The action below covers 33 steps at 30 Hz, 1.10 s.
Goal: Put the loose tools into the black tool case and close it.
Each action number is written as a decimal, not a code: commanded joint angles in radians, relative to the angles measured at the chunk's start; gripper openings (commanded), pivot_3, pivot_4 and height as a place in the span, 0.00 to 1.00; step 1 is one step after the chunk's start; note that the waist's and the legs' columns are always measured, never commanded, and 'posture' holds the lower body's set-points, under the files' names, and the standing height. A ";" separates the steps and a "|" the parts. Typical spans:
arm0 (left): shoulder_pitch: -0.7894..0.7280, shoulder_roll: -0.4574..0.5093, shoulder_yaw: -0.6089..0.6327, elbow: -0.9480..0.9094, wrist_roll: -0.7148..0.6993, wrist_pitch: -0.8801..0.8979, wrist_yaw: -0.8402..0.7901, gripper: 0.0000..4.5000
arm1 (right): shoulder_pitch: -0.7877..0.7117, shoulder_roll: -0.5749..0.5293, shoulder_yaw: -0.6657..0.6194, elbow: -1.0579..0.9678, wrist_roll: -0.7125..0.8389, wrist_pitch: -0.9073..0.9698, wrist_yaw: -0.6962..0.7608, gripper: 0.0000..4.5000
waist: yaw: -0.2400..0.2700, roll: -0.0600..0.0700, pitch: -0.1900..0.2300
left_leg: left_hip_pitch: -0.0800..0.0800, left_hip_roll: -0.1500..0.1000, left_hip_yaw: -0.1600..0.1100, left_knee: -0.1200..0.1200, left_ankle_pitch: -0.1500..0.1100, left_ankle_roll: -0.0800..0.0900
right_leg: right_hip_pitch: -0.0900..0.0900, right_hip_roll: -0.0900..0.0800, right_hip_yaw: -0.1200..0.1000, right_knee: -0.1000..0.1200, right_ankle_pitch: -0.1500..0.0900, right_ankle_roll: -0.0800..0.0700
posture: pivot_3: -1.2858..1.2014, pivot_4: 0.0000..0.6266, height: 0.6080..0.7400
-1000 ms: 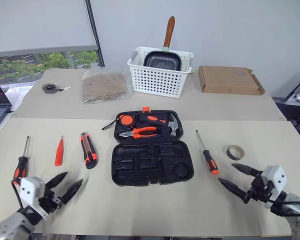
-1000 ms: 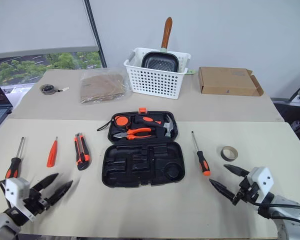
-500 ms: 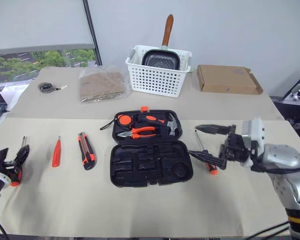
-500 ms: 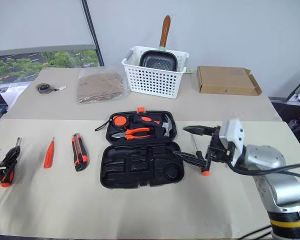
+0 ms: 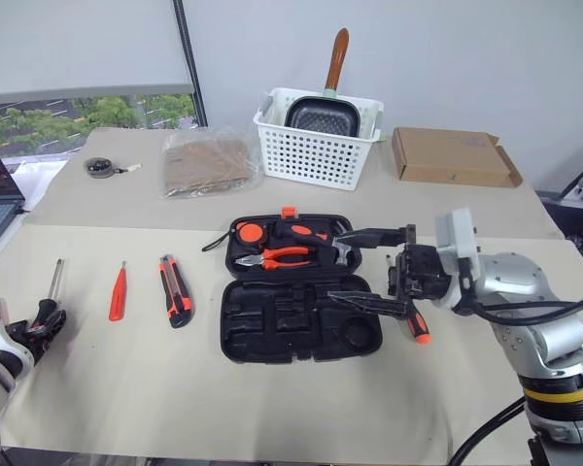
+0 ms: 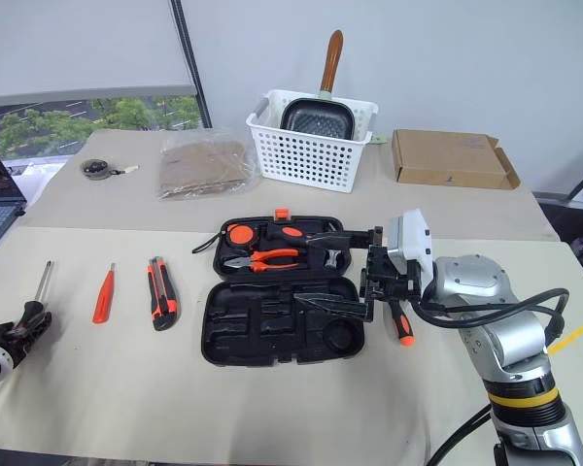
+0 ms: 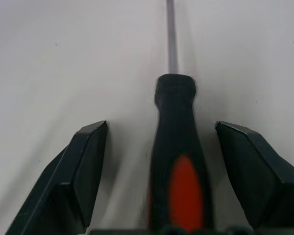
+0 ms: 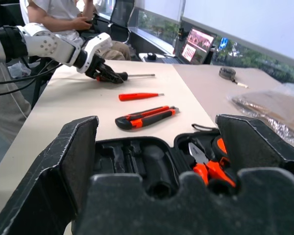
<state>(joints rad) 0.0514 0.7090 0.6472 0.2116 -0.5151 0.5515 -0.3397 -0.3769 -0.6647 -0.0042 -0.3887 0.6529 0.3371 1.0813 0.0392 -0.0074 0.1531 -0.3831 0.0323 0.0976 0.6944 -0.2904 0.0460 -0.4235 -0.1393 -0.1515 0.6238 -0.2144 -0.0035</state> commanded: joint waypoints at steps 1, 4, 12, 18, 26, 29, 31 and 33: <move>0.003 -0.021 -0.015 0.021 0.005 0.026 -0.017 0.47 | -0.019 0.006 -0.007 -0.011 0.038 0.013 0.025 1.00 | 0.001 0.000 0.000 | 0.001 0.000 0.000 0.000 0.000 0.000 | 0.000 0.000 0.000 0.001 0.000 0.000 | 0.52 0.24 0.70; 0.000 -0.022 -0.007 0.029 0.012 0.004 -0.023 0.21 | -0.031 0.004 -0.008 -0.013 0.051 0.034 0.038 1.00 | 0.001 0.000 0.000 | 0.001 0.000 0.000 0.000 0.000 -0.001 | 0.000 -0.001 0.000 0.002 0.000 0.000 | 0.52 0.24 0.70; -0.051 -0.018 0.008 -0.066 -0.031 -0.142 -0.151 0.22 | -0.050 -0.018 -0.026 -0.027 0.111 0.111 0.062 1.00 | 0.004 -0.001 0.000 | 0.000 0.000 -0.001 0.000 0.001 -0.002 | -0.001 -0.003 0.000 0.002 0.002 -0.002 | 0.52 0.24 0.70; -0.223 0.052 -0.182 -0.286 -0.063 -0.200 -0.414 0.22 | -0.030 -0.058 -0.062 -0.008 0.117 0.130 0.081 1.00 | 0.021 -0.012 0.002 | -0.005 0.000 -0.004 0.002 0.004 -0.007 | -0.003 -0.004 -0.003 -0.001 0.007 -0.011 | 0.52 0.24 0.70; -0.485 0.118 -0.626 -0.151 0.161 -0.473 -0.870 0.22 | 0.087 -0.107 -0.139 0.012 0.063 0.090 0.053 1.00 | -0.002 -0.004 0.002 | -0.003 0.000 0.012 0.000 0.008 0.004 | -0.002 0.008 0.000 -0.002 0.005 -0.006 | 0.52 0.24 0.70; -0.614 0.065 -0.753 -0.029 0.257 -0.587 -0.952 0.22 | 0.167 -0.132 -0.177 0.010 -0.008 0.063 0.012 1.00 | -0.008 -0.004 0.002 | -0.003 0.002 0.014 0.000 0.008 0.002 | -0.003 0.010 0.002 -0.002 0.005 -0.006 | 0.52 0.24 0.70; -0.676 0.029 -0.813 0.037 0.305 -0.638 -0.989 0.22 | 0.225 -0.140 -0.211 -0.001 -0.032 0.055 -0.010 1.00 | -0.002 -0.004 0.002 | -0.003 0.002 0.013 0.000 0.009 0.002 | -0.003 0.010 0.001 -0.001 0.005 -0.006 | 0.52 0.24 0.70; -0.715 0.005 -0.850 0.092 0.340 -0.696 -1.020 0.22 | 0.270 -0.140 -0.237 -0.017 -0.043 0.045 -0.028 1.00 | 0.000 -0.004 0.002 | -0.003 0.002 0.013 0.000 0.008 0.003 | -0.003 0.010 0.002 -0.002 0.004 -0.004 | 0.52 0.24 0.70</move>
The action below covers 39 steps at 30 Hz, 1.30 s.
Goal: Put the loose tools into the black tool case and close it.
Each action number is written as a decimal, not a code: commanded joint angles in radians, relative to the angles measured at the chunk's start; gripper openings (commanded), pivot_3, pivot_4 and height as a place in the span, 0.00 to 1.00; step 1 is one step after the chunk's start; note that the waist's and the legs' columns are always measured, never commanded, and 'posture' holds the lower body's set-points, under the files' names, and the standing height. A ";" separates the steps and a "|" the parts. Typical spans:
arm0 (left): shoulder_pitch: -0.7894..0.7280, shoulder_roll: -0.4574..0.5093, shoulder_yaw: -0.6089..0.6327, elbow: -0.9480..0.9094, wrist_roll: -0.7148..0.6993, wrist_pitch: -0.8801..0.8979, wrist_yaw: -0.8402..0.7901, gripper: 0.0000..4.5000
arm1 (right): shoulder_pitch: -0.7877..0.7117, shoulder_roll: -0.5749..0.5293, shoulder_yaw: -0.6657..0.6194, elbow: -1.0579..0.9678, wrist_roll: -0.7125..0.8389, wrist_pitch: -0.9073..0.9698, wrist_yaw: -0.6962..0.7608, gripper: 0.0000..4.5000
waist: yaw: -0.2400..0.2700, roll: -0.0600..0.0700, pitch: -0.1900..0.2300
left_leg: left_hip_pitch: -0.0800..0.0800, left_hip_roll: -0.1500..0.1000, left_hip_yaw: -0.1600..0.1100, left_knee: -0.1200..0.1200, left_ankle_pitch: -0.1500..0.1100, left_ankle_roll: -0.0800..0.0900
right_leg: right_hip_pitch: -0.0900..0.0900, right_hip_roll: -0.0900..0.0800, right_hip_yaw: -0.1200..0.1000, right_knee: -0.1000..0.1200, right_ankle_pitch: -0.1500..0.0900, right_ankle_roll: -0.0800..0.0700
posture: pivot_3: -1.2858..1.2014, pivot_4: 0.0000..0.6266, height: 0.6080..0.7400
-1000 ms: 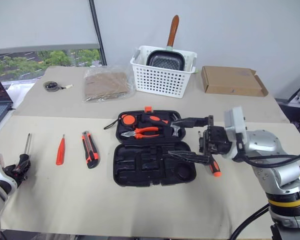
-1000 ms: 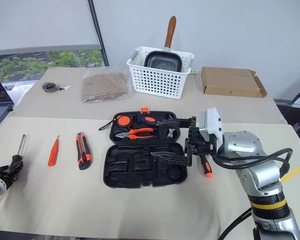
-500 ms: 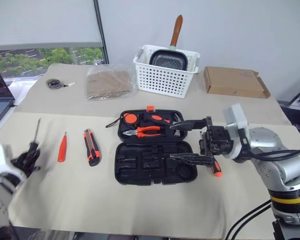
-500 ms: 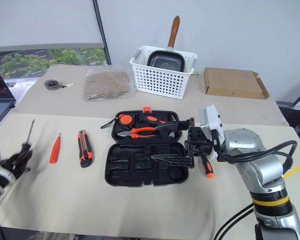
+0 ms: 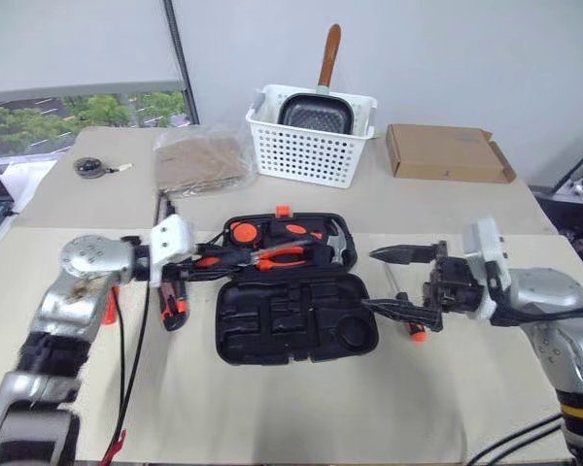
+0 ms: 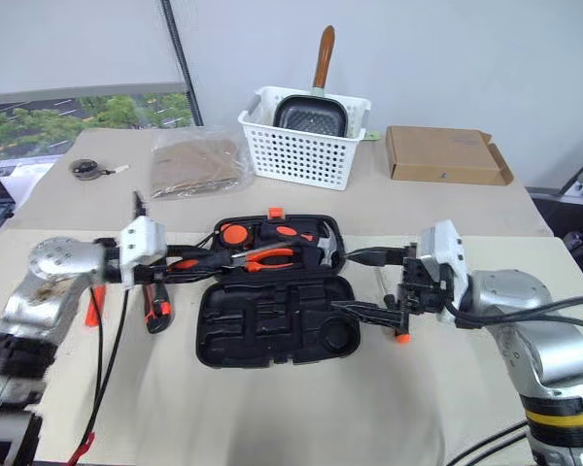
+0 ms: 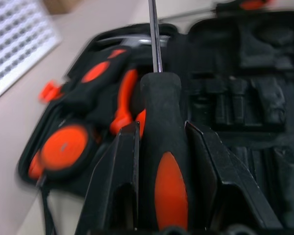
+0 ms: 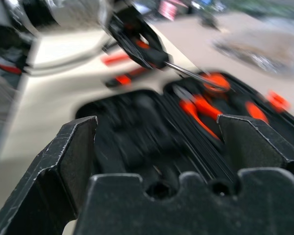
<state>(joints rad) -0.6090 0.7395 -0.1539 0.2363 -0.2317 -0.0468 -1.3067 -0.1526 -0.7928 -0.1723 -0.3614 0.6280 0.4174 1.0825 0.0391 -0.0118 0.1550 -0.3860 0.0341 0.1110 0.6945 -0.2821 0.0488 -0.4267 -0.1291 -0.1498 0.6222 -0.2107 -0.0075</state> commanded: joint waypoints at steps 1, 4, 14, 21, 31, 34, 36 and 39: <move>-0.071 -0.039 -0.060 0.092 0.068 -0.114 -0.058 0.22 | 0.065 -0.007 -0.081 -0.053 -0.019 -0.038 -0.040 1.00 | 0.000 0.000 0.000 | 0.000 0.000 0.000 0.000 0.000 0.000 | 0.000 0.000 0.001 0.000 0.000 0.000 | 0.52 0.24 0.70; -0.106 -0.076 -0.085 0.156 0.106 -0.173 -0.065 0.22 | 0.106 0.008 -0.100 -0.081 -0.018 -0.043 -0.068 1.00 | -0.006 0.000 0.000 | 0.000 0.000 0.001 0.001 -0.001 0.003 | 0.000 0.000 0.002 -0.001 0.000 0.000 | 0.52 0.24 0.70; -0.097 -0.112 -0.138 0.217 0.264 -0.219 0.032 0.22 | 0.178 0.015 -0.133 -0.118 -0.022 -0.059 -0.109 1.00 | -0.002 0.000 0.000 | 0.001 0.000 -0.001 0.002 -0.003 0.009 | 0.001 -0.001 0.002 0.001 0.000 0.001 | 0.52 0.24 0.70; -0.058 -0.141 -0.149 0.164 0.297 -0.174 0.087 0.22 | 0.167 0.004 -0.134 -0.105 -0.021 -0.062 -0.106 1.00 | 0.007 0.000 0.000 | 0.002 0.000 -0.002 0.004 -0.003 0.011 | 0.003 -0.002 0.002 0.002 0.001 0.002 | 0.52 0.24 0.70; -0.013 -0.131 -0.176 0.054 0.313 -0.097 0.078 0.22 | 0.171 -0.010 -0.135 -0.094 -0.031 -0.066 -0.096 1.00 | 0.008 0.001 0.000 | 0.001 0.000 -0.002 0.005 -0.003 0.013 | 0.003 -0.003 0.003 0.001 0.002 0.003 | 0.52 0.24 0.70; -0.013 -0.134 -0.185 0.028 0.319 -0.075 0.078 0.22 | 0.170 -0.011 -0.138 -0.101 -0.028 -0.062 -0.101 1.00 | 0.009 0.001 0.000 | 0.001 -0.001 -0.002 0.005 -0.003 0.014 | 0.003 -0.003 0.003 0.000 0.002 0.003 | 0.52 0.24 0.70; -0.017 -0.131 -0.190 0.009 0.330 -0.069 0.077 0.22 | 0.175 -0.011 -0.142 -0.104 -0.026 -0.061 -0.103 1.00 | 0.009 0.001 0.000 | 0.001 -0.001 -0.002 0.005 -0.004 0.015 | 0.004 -0.003 0.003 0.000 0.002 0.003 | 0.52 0.24 0.70; -0.023 -0.124 -0.194 -0.012 0.342 -0.058 0.077 0.22 | 0.178 -0.009 -0.140 -0.107 -0.028 -0.059 -0.108 1.00 | 0.009 0.001 0.000 | 0.001 -0.001 -0.002 0.006 -0.004 0.015 | 0.004 -0.003 0.003 0.000 0.002 0.003 | 0.52 0.24 0.70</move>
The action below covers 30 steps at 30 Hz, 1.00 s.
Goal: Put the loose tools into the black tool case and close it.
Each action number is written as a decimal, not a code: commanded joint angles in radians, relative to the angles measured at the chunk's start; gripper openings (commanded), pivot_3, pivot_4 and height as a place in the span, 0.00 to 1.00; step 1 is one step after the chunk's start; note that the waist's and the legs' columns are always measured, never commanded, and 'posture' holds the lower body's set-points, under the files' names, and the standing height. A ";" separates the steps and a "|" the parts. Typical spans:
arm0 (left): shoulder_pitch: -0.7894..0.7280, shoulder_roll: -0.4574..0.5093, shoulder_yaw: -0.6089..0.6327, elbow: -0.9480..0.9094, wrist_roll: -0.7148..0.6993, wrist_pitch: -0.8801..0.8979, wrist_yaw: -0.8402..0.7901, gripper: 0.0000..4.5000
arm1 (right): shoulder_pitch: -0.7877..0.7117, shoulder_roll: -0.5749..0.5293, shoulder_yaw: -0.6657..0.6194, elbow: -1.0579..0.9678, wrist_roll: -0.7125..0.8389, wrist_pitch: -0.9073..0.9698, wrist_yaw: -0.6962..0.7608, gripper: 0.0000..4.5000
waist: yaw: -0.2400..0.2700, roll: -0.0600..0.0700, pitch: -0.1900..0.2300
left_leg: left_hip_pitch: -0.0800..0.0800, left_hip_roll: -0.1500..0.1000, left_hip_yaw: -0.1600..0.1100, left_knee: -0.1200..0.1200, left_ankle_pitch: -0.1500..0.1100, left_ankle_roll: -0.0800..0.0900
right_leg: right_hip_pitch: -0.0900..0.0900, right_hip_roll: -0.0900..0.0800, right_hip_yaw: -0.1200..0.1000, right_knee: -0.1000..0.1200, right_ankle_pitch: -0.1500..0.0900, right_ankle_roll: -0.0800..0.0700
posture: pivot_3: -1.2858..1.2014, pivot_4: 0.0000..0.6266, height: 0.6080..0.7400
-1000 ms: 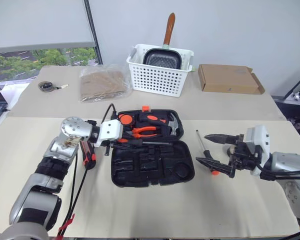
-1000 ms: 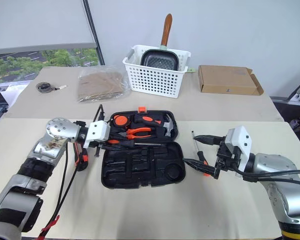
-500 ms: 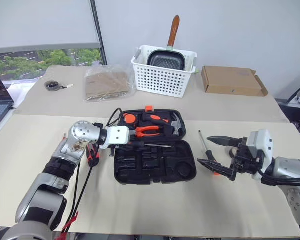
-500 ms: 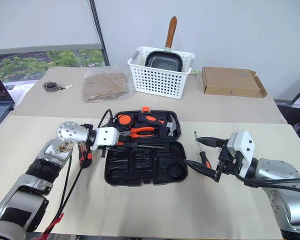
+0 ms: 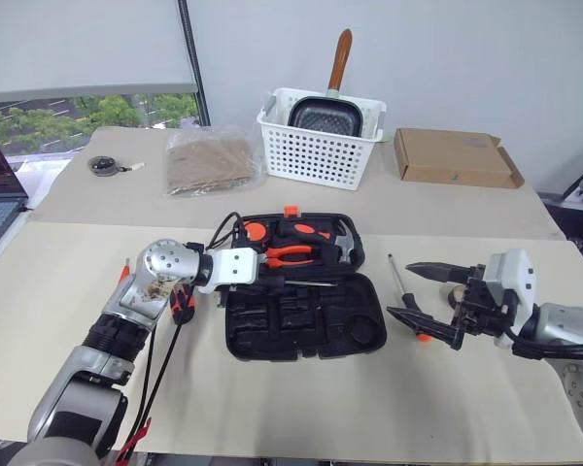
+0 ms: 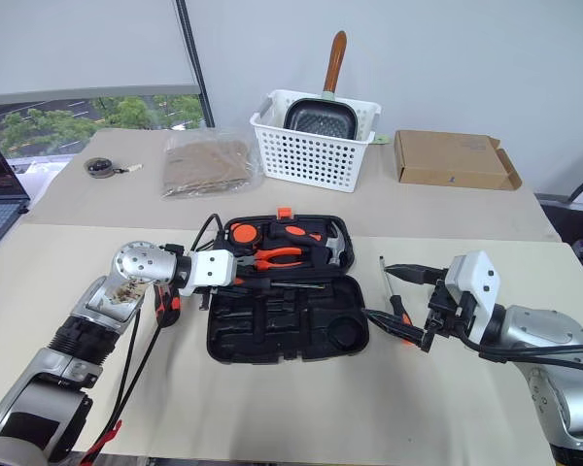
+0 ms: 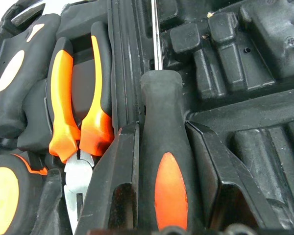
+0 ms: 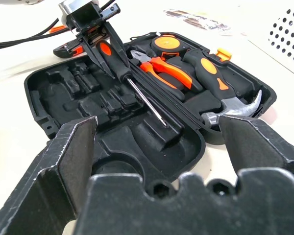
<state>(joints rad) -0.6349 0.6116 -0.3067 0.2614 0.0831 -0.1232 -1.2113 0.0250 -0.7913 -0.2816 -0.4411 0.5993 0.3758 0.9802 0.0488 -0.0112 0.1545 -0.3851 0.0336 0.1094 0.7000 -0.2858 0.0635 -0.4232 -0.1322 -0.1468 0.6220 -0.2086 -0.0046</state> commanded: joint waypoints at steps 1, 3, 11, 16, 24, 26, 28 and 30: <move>0.001 0.007 -0.041 -0.052 0.028 0.028 -0.022 0.22 | 0.000 -0.010 -0.029 -0.029 0.000 -0.016 -0.008 1.00 | -0.001 0.000 0.000 | 0.000 0.000 0.000 0.000 0.000 0.000 | 0.000 0.000 0.000 0.000 0.000 0.000 | 0.52 0.24 0.70; -0.002 0.014 -0.041 -0.080 0.030 0.049 -0.027 0.22 | -0.001 -0.007 -0.026 -0.032 0.000 -0.014 -0.013 1.00 | -0.004 0.000 0.000 | 0.000 0.000 0.000 0.000 0.000 0.000 | 0.000 0.000 0.000 0.000 0.000 0.000 | 0.52 0.24 0.70; -0.014 0.039 -0.053 -0.170 0.035 0.132 -0.054 0.22 | -0.001 -0.002 -0.020 -0.031 -0.001 -0.020 -0.025 1.00 | -0.007 0.000 0.000 | 0.000 0.000 0.000 0.000 0.000 0.000 | 0.000 0.001 0.000 0.000 0.000 0.000 | 0.52 0.24 0.70; -0.001 0.057 -0.060 -0.213 0.055 0.230 -0.053 0.22 | 0.014 0.005 -0.022 -0.030 -0.005 -0.032 -0.026 1.00 | -0.009 0.000 0.000 | 0.001 0.001 0.000 0.000 0.001 -0.001 | -0.001 0.001 0.000 0.001 0.000 0.000 | 0.52 0.24 0.70; -0.001 0.057 -0.068 -0.223 0.074 0.339 -0.004 0.22 | 0.031 0.017 -0.020 -0.019 -0.021 -0.055 -0.024 1.00 | -0.011 0.000 0.000 | 0.001 0.001 0.000 0.000 0.002 -0.002 | -0.001 0.002 0.001 0.002 0.000 0.000 | 0.52 0.24 0.70; 0.004 0.053 -0.068 -0.223 0.076 0.353 0.013 0.22 | 0.030 0.019 -0.017 -0.018 -0.024 -0.058 -0.022 1.00 | -0.011 0.000 0.000 | 0.001 0.001 0.000 0.000 0.002 -0.003 | -0.001 0.002 0.001 0.003 0.000 0.000 | 0.52 0.24 0.70; 0.005 0.058 -0.077 -0.219 0.082 0.353 0.014 0.22 | 0.029 0.021 -0.016 -0.017 -0.026 -0.060 -0.020 1.00 | -0.011 0.000 0.000 | 0.001 0.001 0.000 0.000 0.002 -0.003 | -0.001 0.002 0.001 0.003 0.000 0.000 | 0.52 0.24 0.70; 0.009 0.057 -0.076 -0.218 0.081 0.366 0.026 0.22 | 0.027 0.021 -0.015 -0.013 -0.027 -0.063 -0.019 1.00 | -0.011 0.000 0.000 | 0.002 0.001 0.000 0.000 0.002 -0.003 | -0.001 0.002 0.001 0.003 0.000 0.000 | 0.52 0.24 0.70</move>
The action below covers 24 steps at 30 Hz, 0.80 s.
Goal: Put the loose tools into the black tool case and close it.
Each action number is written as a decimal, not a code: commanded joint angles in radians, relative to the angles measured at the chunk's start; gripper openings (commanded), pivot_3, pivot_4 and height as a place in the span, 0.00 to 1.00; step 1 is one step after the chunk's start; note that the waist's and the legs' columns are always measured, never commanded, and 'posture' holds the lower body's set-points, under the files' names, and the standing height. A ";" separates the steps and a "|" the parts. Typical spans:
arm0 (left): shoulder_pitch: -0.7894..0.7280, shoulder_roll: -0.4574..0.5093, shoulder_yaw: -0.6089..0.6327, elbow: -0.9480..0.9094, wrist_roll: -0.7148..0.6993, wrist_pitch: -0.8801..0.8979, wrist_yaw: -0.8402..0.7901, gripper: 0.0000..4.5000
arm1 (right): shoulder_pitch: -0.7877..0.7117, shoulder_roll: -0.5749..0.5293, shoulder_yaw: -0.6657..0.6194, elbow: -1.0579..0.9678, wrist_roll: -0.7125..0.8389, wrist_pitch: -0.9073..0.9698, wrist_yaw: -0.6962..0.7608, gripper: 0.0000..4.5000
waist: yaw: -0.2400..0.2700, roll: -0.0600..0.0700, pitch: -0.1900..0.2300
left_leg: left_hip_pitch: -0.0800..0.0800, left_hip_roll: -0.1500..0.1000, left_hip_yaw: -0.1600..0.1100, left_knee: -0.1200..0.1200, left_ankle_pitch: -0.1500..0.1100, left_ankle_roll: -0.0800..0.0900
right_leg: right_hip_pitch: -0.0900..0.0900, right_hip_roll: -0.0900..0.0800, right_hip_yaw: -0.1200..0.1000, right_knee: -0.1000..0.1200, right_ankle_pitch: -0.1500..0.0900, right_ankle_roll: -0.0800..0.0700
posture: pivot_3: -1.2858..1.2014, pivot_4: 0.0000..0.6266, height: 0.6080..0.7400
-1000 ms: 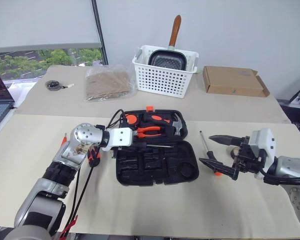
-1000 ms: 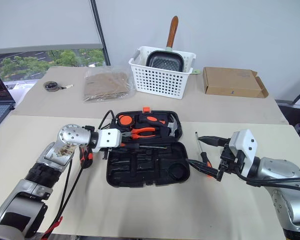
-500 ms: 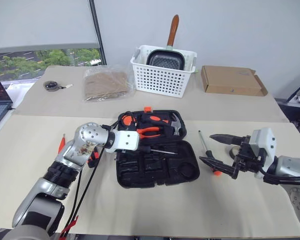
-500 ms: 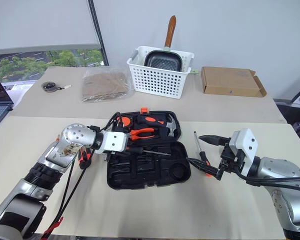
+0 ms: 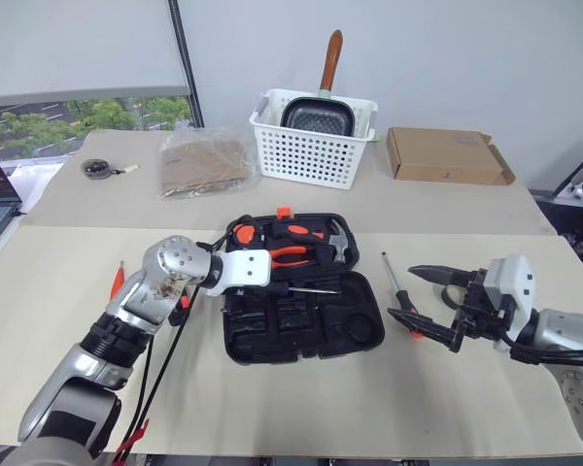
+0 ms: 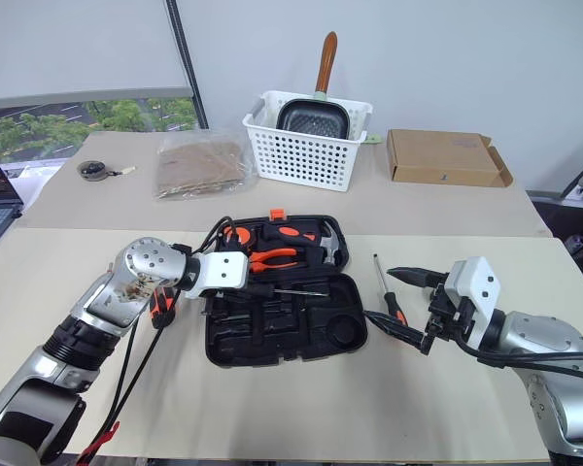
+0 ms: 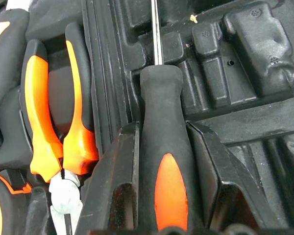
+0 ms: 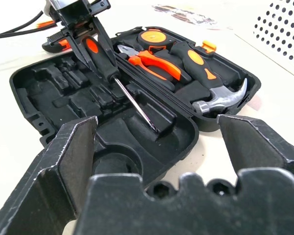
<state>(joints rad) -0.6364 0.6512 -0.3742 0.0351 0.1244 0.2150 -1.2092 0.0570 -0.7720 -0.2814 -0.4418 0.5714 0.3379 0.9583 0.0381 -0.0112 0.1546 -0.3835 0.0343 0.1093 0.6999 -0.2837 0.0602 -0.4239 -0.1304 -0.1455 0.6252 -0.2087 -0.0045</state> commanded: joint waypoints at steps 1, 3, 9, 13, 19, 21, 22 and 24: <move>0.012 0.015 -0.007 0.009 0.039 0.034 0.030 0.22 | -0.006 0.002 -0.014 -0.011 0.001 -0.027 0.003 1.00 | 0.000 0.000 0.000 | 0.000 0.000 0.000 0.000 0.000 0.000 | 0.000 0.000 0.000 0.000 0.000 0.000 | 0.52 0.24 0.70; 0.020 0.014 -0.015 0.012 0.042 0.039 0.034 0.22 | -0.007 0.002 -0.012 -0.008 0.000 -0.029 0.004 1.00 | 0.000 0.000 0.000 | 0.000 0.000 0.000 0.000 0.000 0.000 | 0.000 0.000 0.000 0.001 0.000 0.000 | 0.52 0.24 0.70; 0.030 -0.023 -0.023 0.062 0.049 0.047 0.092 0.22 | -0.004 0.004 -0.013 -0.008 -0.001 -0.034 0.005 1.00 | 0.003 0.000 0.000 | 0.002 0.000 0.000 0.000 0.001 -0.001 | 0.001 0.000 0.001 0.002 0.001 -0.001 | 0.52 0.24 0.70; 0.031 -0.048 -0.018 0.092 0.032 0.058 0.113 0.22 | -0.001 0.001 -0.016 -0.008 -0.001 -0.034 0.008 1.00 | 0.008 0.001 -0.001 | 0.001 0.000 -0.001 0.000 0.004 0.001 | 0.001 -0.001 0.001 0.002 0.002 0.000 | 0.52 0.24 0.70; 0.035 -0.031 -0.029 0.106 0.049 0.033 0.111 0.22 | -0.008 -0.001 -0.011 -0.008 -0.002 -0.030 0.007 1.00 | 0.006 0.003 -0.002 | 0.002 0.000 -0.001 0.001 0.004 0.001 | 0.001 -0.001 0.003 0.001 0.004 0.003 | 0.52 0.24 0.70; 0.035 -0.021 -0.038 0.098 0.049 0.021 0.091 0.22 | -0.019 0.001 -0.003 -0.011 -0.003 -0.024 0.000 1.00 | 0.005 0.003 -0.002 | 0.002 0.000 -0.001 0.001 0.004 0.001 | 0.001 -0.001 0.003 0.001 0.004 0.003 | 0.52 0.24 0.70; 0.035 -0.017 -0.042 0.094 0.049 0.021 0.085 0.22 | -0.023 0.002 0.000 -0.012 -0.003 -0.022 -0.003 1.00 | 0.004 0.003 -0.002 | 0.002 0.000 -0.001 0.001 0.004 0.001 | 0.001 -0.001 0.003 0.001 0.004 0.003 | 0.52 0.24 0.70; 0.038 -0.012 -0.042 0.083 0.046 0.034 0.078 0.22 | -0.028 0.003 0.004 -0.013 -0.003 -0.021 -0.006 1.00 | 0.004 0.004 -0.002 | 0.002 0.000 -0.001 0.001 0.005 0.001 | 0.001 -0.001 0.003 0.001 0.004 0.003 | 0.52 0.24 0.70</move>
<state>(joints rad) -0.6226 0.6150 -0.3812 0.0846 0.1246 0.2202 -1.1182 0.0477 -0.7710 -0.2714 -0.4384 0.5697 0.3337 0.9564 0.0420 -0.0076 0.1523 -0.3817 0.0346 0.1085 0.7009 -0.2791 0.0611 -0.4233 -0.1313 -0.1422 0.6266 -0.2045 -0.0015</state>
